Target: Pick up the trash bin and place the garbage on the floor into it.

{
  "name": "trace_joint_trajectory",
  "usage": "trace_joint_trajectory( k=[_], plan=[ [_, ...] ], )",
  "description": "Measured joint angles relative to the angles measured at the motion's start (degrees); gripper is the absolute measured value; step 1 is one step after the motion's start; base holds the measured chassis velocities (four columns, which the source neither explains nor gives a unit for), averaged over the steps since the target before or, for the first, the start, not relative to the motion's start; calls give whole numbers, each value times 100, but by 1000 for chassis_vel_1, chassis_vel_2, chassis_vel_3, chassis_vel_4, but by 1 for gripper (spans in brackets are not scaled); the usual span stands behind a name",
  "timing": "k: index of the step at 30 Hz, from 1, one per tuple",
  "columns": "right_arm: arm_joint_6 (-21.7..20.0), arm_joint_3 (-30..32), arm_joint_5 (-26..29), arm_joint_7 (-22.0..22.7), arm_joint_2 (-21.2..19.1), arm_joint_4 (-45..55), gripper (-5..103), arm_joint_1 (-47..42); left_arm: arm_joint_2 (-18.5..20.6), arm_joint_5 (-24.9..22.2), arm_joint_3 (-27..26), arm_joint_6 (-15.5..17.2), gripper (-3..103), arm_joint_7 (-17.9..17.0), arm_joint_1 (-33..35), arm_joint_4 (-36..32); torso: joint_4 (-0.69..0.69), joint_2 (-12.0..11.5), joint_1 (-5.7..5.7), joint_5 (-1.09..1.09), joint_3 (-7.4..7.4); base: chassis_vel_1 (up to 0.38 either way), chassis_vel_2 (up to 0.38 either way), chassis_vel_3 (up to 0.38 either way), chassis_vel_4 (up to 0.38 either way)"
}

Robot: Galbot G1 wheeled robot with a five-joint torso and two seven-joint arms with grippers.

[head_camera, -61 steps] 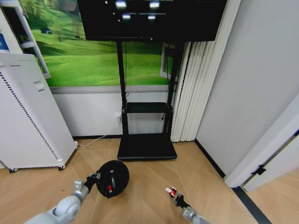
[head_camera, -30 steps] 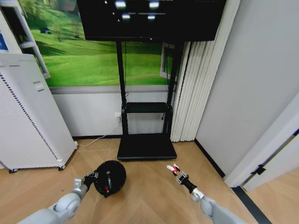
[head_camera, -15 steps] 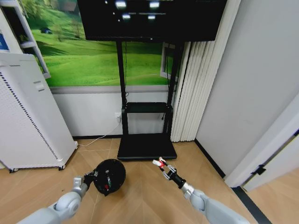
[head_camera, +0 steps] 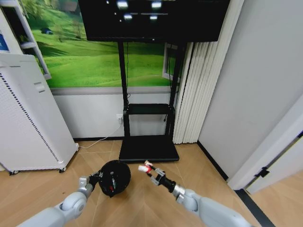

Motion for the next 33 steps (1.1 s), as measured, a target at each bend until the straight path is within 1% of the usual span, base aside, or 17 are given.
trace_joint_trajectory(
  k=[2,3,5,6,7,8,11,12,15,16,18,19,21,22,25,28,33],
  plan=[
    [-2,-341,98,16,206,-202,37,188,-42,-7,98,11,6,-16,-78,-5,0,0,0,2,1,0,0,0,0],
    [-2,-341,98,16,206,-202,37,188,-42,-7,98,11,6,-16,-78,-5,0,0,0,2,1,0,0,0,0],
    [-3,-576,164,24,450,-539,37,322,-86,-5,172,18,6,-20,-103,0,-1,0,0,1,0,0,0,0,0],
    [-3,-576,164,24,450,-539,37,322,-86,-5,172,18,6,-20,-103,0,-1,0,0,1,0,0,0,0,0],
    [-4,-671,182,25,584,-726,37,375,-122,-3,201,20,6,-20,-107,15,0,0,0,2,0,0,0,0,0],
    [-4,-671,182,25,584,-726,37,375,-122,-3,201,20,6,-20,-107,15,0,0,0,2,0,0,0,0,0],
    [-4,-838,221,27,912,-1044,37,441,-230,-6,334,24,6,-28,-214,80,0,0,0,1,0,0,0,0,0],
    [-4,-838,221,27,912,-1044,37,441,-230,-6,334,24,6,-28,-214,80,0,0,0,1,0,0,0,0,0],
    [-4,-1004,273,29,1269,-1204,37,473,-316,-50,522,25,6,-42,-451,179,-1,0,0,1,1,0,0,0,0],
    [-4,-1004,273,29,1269,-1204,37,473,-316,-50,522,25,6,-42,-451,179,-1,0,0,1,1,0,0,0,0],
    [-3,-1082,270,30,1494,-1299,37,487,-373,-96,645,25,6,-60,-620,252,0,0,1,1,0,0,0,0,0],
    [-3,-1082,270,30,1494,-1299,37,487,-373,-96,645,25,6,-60,-620,252,0,0,1,1,0,0,0,0,0],
    [-4,-1184,271,31,1658,-1399,37,506,-438,-126,728,29,6,-82,-729,303,-1,0,0,1,0,0,0,0,0],
    [-4,-1184,271,31,1658,-1399,37,506,-438,-126,728,29,6,-82,-729,303,-1,0,0,1,0,0,0,0,0],
    [-4,-1266,296,33,1861,-1608,37,527,-487,-137,818,35,6,-83,-807,328,-1,-1,1,1,0,0,0,0,0],
    [-4,-1258,333,33,1945,-1757,37,558,-476,-112,858,36,6,-80,-802,312,-1,-1,0,1,0,0,0,0,0],
    [-4,-1206,415,34,1918,-1807,37,584,-370,-41,822,37,6,-58,-639,194,-1,-1,1,1,0,0,0,0,0]
  ],
)
